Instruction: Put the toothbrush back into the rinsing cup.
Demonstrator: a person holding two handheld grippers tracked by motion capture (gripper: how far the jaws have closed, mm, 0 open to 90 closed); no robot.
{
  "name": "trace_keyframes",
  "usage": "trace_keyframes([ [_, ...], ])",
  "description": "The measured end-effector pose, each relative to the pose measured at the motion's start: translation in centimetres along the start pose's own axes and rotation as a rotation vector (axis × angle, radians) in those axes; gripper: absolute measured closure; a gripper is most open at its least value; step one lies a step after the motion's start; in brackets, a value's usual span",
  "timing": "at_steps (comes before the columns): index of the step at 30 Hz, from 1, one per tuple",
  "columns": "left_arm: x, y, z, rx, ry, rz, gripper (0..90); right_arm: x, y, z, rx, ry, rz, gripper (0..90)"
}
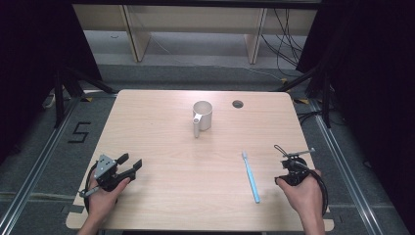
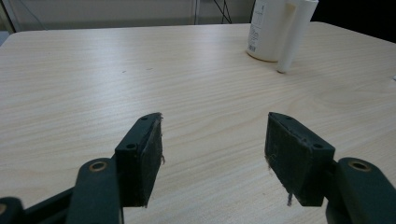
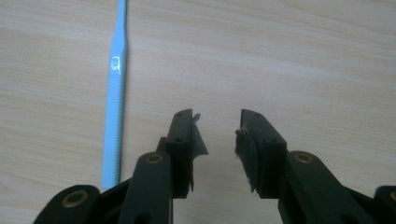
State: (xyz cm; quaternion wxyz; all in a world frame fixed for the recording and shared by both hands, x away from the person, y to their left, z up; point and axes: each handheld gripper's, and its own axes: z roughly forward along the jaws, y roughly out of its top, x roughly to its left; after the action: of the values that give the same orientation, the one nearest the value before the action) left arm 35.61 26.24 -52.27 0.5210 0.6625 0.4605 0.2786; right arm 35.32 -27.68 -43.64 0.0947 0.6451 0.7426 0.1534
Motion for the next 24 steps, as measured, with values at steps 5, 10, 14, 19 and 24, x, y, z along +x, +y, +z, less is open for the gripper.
trace_keyframes([
  [5, 0.0, 0.0, 0.0, -0.001, 0.000, 0.000, 36.7, 0.3, 0.8, 0.4, 0.046, 0.018, -0.011, 67.0],
  [10, 0.0, 0.0, 0.0, 0.002, 0.000, -0.001, 36.7, 0.6, 1.3, 0.6, 0.054, 0.016, -0.007, 67.0],
  [14, 0.0, 0.0, 0.0, -0.001, -0.001, 0.003, 36.6, 1.3, 2.0, 0.6, 0.090, 0.012, 0.008, 67.0],
  [19, 0.0, 0.0, 0.0, 0.001, -0.002, 0.000, 36.6, 1.8, 2.5, 0.9, 0.108, 0.014, -0.033, 67.5],
  [24, 0.0, 0.0, 0.0, 0.000, 0.001, -0.012, 36.6, 2.9, 3.0, 1.2, 0.137, 0.019, -0.024, 68.7],
])
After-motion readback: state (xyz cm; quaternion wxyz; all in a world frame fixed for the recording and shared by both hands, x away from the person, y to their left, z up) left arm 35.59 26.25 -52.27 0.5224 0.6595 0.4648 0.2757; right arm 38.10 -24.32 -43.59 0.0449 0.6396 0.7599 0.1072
